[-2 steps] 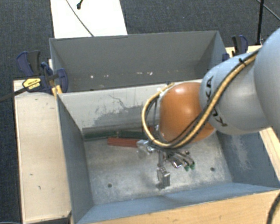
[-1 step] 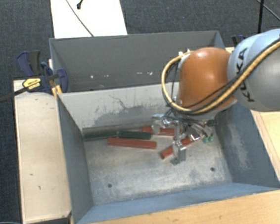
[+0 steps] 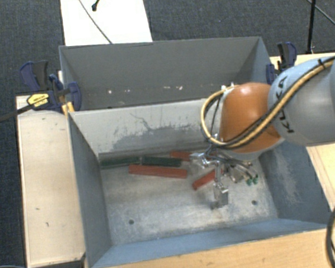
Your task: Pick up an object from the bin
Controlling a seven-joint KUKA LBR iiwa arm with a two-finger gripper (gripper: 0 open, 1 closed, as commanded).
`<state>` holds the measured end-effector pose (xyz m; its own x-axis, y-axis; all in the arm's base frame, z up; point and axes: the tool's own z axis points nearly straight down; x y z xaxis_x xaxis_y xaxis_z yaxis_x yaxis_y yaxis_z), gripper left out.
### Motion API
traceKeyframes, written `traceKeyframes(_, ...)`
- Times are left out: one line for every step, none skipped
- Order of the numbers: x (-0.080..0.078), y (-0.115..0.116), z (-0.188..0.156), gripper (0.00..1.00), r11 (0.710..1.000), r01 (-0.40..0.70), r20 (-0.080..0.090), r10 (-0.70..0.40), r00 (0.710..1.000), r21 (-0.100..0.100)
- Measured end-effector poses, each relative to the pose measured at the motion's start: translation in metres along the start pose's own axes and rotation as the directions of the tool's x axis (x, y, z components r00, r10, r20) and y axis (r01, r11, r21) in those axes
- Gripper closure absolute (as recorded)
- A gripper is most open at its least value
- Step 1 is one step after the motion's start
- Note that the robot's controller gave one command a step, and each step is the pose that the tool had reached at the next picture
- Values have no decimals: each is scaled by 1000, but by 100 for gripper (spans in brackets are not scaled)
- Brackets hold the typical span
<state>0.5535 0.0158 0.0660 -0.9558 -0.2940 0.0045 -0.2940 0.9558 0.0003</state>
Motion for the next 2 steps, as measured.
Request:
traceKeyframes(-3,2,-5,100,1000,-1,7,1,1000,0)
traceKeyframes(-1,8,-160,100,999,-40,16,40,999,2)
